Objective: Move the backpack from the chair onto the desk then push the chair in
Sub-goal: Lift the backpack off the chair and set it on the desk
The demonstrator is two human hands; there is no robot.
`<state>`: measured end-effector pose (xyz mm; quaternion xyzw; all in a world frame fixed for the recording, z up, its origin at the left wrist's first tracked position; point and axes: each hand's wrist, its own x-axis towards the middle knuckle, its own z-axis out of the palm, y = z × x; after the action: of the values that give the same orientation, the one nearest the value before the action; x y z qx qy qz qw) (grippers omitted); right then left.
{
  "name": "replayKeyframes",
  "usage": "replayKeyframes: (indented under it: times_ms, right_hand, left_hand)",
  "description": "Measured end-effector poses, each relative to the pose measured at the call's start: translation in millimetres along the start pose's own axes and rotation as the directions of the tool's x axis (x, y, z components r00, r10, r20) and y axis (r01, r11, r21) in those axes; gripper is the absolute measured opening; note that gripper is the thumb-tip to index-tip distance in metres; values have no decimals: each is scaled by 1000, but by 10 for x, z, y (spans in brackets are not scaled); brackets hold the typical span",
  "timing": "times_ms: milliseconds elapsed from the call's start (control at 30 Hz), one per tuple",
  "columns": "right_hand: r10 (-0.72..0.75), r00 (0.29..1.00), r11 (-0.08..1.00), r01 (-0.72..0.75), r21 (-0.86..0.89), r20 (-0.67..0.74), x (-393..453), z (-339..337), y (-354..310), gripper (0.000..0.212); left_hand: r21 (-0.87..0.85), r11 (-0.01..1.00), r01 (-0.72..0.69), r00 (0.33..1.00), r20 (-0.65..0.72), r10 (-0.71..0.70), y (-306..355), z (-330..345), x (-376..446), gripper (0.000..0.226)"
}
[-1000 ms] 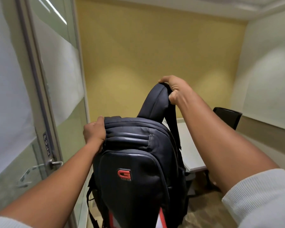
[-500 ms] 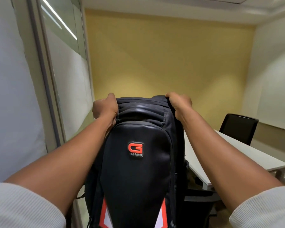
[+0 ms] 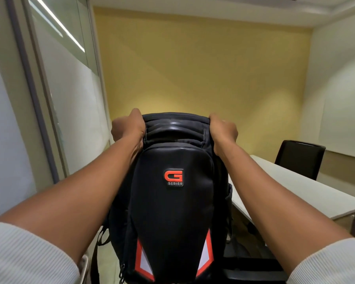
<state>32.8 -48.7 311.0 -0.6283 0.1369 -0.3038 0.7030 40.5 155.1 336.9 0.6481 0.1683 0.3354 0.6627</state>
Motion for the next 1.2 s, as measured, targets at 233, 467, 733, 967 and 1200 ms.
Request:
replayKeyframes:
  times_ms: [233, 467, 733, 967, 1200]
  right_hand:
    - [-9, 1000, 1000, 8, -18, -27, 583, 452, 402, 28]
    - [-6, 999, 997, 2, -78, -46, 1334, 777, 727, 26]
    - [-37, 991, 981, 11, -195, -130, 2024, 1031, 1050, 35]
    - [-26, 982, 979, -12, -202, -185, 2559, 1399, 1397, 30]
    - [-5, 956, 980, -54, -192, -295, 2969, 1748, 1699, 26]
  left_hand:
    - [-30, 999, 34, 999, 37, -33, -425, 502, 537, 23]
    - [-50, 997, 66, 997, 35, -64, -864, 1250, 1052, 28]
    - [-34, 994, 103, 990, 96, -99, -1306, 2144, 1506, 30]
    - [9, 990, 140, 974, 180, -140, -1718, 2814, 2014, 32]
    - [62, 994, 95, 958, 265, -108, -1995, 3470, 2576, 30]
